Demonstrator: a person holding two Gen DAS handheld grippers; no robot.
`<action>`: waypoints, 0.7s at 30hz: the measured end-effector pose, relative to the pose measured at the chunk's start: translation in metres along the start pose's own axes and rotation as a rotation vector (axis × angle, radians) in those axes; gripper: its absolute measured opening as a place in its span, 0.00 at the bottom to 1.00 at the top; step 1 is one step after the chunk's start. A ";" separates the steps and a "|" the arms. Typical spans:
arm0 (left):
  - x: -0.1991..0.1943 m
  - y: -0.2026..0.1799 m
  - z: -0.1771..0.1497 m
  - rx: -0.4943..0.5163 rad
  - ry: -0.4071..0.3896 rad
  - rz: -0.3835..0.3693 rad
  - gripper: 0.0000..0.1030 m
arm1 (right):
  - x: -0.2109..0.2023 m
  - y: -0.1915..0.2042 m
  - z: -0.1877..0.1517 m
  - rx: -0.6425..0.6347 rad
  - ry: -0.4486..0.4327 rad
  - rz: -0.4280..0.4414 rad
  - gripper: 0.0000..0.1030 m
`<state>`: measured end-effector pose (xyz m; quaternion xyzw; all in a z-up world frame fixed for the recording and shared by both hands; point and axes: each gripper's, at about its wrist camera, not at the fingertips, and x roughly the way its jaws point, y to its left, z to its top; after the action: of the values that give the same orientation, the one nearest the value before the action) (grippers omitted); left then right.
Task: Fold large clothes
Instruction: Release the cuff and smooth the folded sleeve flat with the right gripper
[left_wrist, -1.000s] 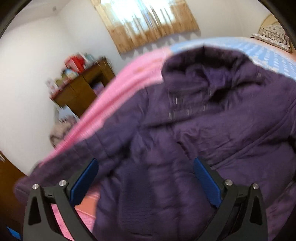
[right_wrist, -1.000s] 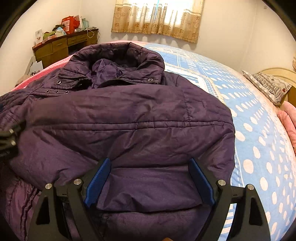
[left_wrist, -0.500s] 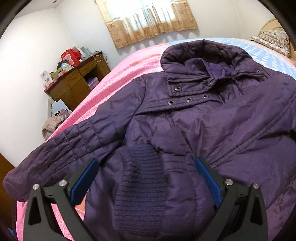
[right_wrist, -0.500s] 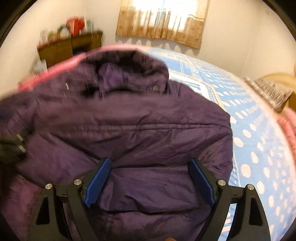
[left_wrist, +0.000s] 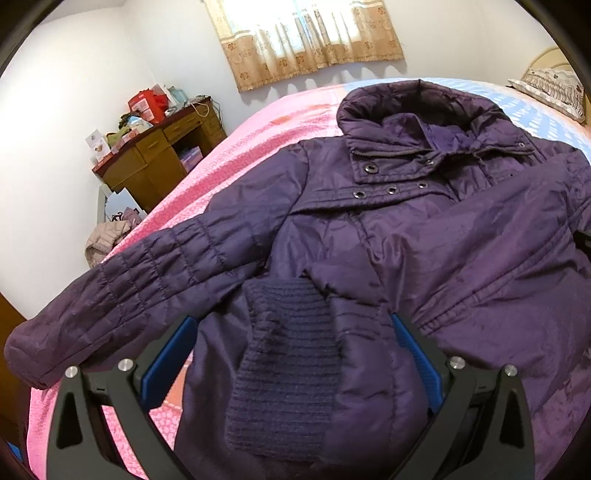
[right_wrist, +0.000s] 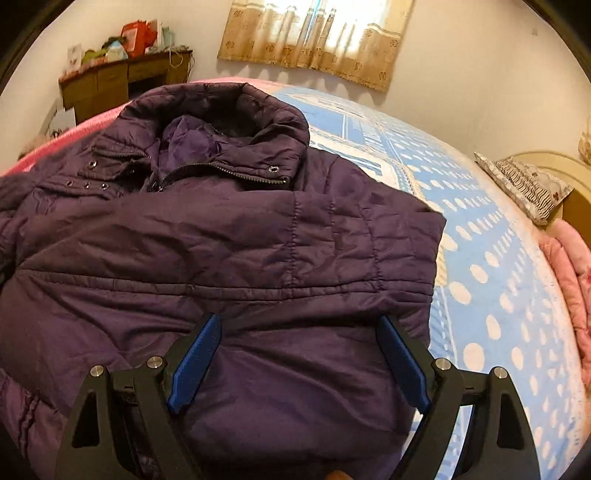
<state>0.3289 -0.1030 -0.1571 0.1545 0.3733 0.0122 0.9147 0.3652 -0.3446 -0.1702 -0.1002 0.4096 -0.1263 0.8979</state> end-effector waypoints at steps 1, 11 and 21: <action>-0.004 0.002 0.002 -0.003 -0.004 -0.004 1.00 | -0.012 0.001 0.003 -0.001 -0.041 0.001 0.84; -0.001 -0.004 0.018 0.048 -0.042 0.080 1.00 | 0.001 0.045 0.009 -0.070 -0.003 0.107 0.84; 0.016 -0.002 0.008 0.031 -0.001 0.014 1.00 | 0.019 0.028 0.000 0.047 0.046 0.257 0.84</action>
<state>0.3457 -0.1047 -0.1632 0.1712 0.3717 0.0126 0.9123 0.3814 -0.3237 -0.1922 -0.0229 0.4365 -0.0223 0.8991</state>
